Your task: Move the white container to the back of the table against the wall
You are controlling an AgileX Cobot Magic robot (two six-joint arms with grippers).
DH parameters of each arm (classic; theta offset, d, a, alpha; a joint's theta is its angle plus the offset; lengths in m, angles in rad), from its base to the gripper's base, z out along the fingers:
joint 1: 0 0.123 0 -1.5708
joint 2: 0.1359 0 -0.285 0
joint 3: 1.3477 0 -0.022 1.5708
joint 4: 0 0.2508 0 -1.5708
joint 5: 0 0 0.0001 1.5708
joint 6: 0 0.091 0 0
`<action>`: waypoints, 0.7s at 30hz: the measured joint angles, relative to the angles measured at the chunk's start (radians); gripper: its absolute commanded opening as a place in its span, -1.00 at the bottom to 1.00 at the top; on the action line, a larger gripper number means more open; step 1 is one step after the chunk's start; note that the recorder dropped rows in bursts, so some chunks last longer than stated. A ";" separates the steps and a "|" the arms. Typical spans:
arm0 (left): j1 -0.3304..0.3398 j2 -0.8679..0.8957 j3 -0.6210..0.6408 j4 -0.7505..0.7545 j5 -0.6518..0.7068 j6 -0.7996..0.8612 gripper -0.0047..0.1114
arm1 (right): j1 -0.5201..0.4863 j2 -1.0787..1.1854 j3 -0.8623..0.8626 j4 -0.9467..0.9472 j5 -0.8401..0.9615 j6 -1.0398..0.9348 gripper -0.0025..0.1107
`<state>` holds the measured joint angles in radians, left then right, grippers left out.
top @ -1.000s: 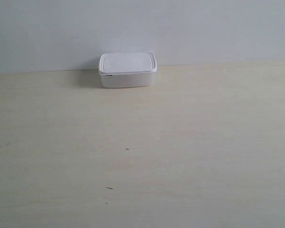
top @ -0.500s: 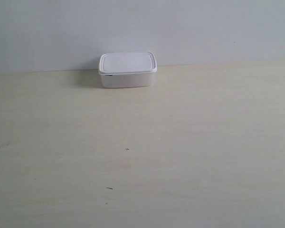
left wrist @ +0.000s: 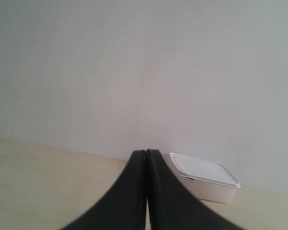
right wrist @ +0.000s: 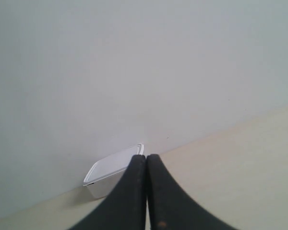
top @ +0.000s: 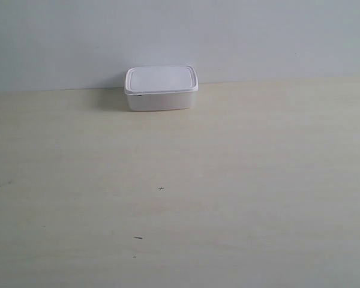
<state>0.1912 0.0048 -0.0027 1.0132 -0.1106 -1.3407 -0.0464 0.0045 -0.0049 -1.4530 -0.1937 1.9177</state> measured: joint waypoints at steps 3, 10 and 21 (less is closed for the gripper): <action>0.000 0.000 0.000 -0.002 0.000 0.031 -0.92 | 0.000 0.000 0.000 0.000 0.000 0.000 -0.96; 0.000 0.000 0.000 -0.355 -0.040 0.281 -0.92 | 0.000 0.000 0.000 0.000 -0.001 0.000 -0.96; 0.000 0.000 0.000 -1.105 0.365 1.435 -0.92 | 0.000 0.000 0.000 0.004 -0.003 0.000 -0.96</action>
<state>0.1912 0.0048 -0.0027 -0.0921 0.2545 0.0946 -0.0464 0.0045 -0.0049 -1.4485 -0.1963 1.9177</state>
